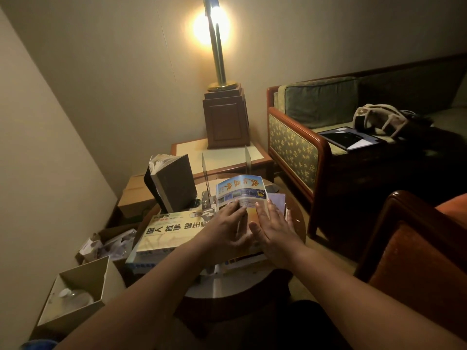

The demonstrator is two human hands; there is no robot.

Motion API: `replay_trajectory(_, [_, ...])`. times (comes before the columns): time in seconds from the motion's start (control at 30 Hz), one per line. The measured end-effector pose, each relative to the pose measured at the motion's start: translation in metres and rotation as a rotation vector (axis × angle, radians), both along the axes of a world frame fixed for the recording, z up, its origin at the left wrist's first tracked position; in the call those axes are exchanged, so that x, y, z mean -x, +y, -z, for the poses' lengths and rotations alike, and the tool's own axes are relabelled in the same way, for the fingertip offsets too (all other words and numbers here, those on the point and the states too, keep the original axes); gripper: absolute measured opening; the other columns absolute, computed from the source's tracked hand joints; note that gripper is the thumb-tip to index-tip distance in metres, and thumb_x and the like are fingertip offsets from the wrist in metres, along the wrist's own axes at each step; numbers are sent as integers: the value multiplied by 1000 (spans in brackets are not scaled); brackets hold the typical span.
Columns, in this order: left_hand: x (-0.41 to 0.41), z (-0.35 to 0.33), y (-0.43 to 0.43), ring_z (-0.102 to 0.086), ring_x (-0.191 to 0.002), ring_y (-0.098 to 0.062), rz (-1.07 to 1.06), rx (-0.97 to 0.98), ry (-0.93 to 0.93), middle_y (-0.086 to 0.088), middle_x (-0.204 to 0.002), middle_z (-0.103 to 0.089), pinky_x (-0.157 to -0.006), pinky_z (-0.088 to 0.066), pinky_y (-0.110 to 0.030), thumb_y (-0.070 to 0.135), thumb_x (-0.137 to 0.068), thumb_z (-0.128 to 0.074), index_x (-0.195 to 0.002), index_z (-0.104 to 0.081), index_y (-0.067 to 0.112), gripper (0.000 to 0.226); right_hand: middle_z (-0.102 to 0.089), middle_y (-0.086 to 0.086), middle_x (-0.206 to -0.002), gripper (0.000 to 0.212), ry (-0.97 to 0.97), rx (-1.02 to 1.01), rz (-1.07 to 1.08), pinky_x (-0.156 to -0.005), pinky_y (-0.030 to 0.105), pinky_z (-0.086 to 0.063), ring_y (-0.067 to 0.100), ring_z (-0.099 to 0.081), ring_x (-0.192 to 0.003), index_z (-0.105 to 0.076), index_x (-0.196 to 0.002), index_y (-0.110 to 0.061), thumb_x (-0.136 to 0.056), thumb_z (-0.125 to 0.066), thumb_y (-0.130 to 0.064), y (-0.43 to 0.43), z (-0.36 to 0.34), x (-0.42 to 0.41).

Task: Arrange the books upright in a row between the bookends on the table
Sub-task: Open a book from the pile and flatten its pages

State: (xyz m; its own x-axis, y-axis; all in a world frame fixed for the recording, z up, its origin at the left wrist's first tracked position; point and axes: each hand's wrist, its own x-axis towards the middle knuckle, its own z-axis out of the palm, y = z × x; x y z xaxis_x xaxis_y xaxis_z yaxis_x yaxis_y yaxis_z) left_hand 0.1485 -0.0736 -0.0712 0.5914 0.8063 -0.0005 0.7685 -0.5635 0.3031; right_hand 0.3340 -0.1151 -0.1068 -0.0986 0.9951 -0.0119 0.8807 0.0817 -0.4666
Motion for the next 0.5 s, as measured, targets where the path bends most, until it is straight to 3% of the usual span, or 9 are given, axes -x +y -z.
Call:
replay_trajectory(0.07, [4,4,-1,-8,-154,-30,11,-89,80,-8,-169,-8,-123,-17,-45,53,-90,-67,-161,-16,16,95,14,7,-170,74,8,-18,-13,-121,48,20,20,19,-155,8,-163,-27,-101,-6,-64,-1,0,1])
replay_trajectory(0.13, [9,5,-2,-26,-149,-35,0,-167,-5,-12,-163,-28,-117,-30,-46,56,-84,-72,-156,-33,12,93,10,5,-171,73,26,-36,-26,-120,46,20,18,16,-156,5,-163,-26,-101,-5,-63,-2,-1,1])
replay_trajectory(0.2, [16,5,-4,-51,-134,-32,-9,-238,-173,-13,-147,-53,-105,-46,-36,59,-79,-70,-142,-53,8,83,6,2,-172,72,78,-49,-30,-119,41,19,15,12,-156,1,-163,-24,-102,-7,-61,-2,-1,0])
replay_trajectory(0.27, [21,2,-12,-65,-115,-24,-15,-277,-296,-12,-130,-65,-91,-51,-24,60,-79,-65,-131,-62,7,75,1,0,-172,74,175,-66,-21,-118,38,19,12,8,-155,-1,-163,-24,-101,-6,-65,-3,-3,-2])
replay_trajectory(0.33, [25,2,-21,-69,-103,-18,-2,-305,-380,-9,-119,-70,-83,-57,-22,59,-84,-61,-124,-65,8,65,-2,-2,-172,85,264,-74,-12,-118,37,17,13,4,-156,-2,-163,-27,-92,-3,-74,-4,-6,-4])
replay_trajectory(0.43, [30,5,-26,-72,-95,-13,-13,-344,-494,-5,-109,-73,-74,-60,-21,42,-95,-61,-120,-65,11,40,-9,-3,-171,120,351,-54,6,-117,39,15,25,1,-156,5,-163,-30,-65,10,-98,-6,-9,-6])
replay_trajectory(0.5, [32,6,-27,-69,-98,-12,-33,-329,-474,-4,-112,-71,-77,-58,-20,44,-95,-63,-124,-63,12,43,-19,-2,-169,128,378,-43,13,-118,41,19,29,-3,-156,11,-162,-30,-56,12,-102,-5,-11,-8])
